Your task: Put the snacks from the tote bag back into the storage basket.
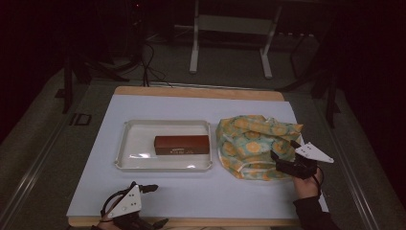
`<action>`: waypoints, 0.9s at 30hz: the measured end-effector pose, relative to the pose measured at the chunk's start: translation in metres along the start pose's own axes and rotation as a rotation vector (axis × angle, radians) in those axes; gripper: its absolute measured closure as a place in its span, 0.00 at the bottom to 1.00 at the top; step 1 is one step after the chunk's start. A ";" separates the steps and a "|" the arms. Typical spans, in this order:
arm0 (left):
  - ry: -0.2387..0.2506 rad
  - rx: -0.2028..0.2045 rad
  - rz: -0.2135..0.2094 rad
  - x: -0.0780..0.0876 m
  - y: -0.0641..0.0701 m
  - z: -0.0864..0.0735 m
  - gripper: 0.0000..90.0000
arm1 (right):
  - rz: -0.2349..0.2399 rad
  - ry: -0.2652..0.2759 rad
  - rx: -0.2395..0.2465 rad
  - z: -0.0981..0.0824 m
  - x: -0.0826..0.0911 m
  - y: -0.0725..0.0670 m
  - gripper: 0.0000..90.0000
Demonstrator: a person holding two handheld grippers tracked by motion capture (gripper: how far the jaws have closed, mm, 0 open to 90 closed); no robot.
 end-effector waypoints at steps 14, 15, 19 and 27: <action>-0.007 -0.003 -0.007 -0.001 0.001 -0.001 0.00 | -0.014 0.048 0.005 -0.010 0.015 0.004 0.15; -0.008 -0.003 -0.006 -0.001 0.001 -0.001 0.00 | -0.013 0.042 0.002 -0.011 0.015 0.005 0.15; -0.009 -0.004 -0.007 -0.001 0.001 -0.001 0.00 | -0.021 0.041 0.002 -0.014 0.014 0.006 0.15; -0.013 -0.002 -0.012 -0.002 0.001 -0.002 0.00 | -0.010 0.047 0.008 -0.014 0.013 0.004 0.15</action>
Point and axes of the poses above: each handheld gripper's, and its own axes: x roughly backward along the jaws, z roughly out of its top, y roughly to its right, the point moved 7 cm from there along -x, roughly forward along the jaws, and after that the axes turned 4 degrees about -z, right-handed, at the moved point
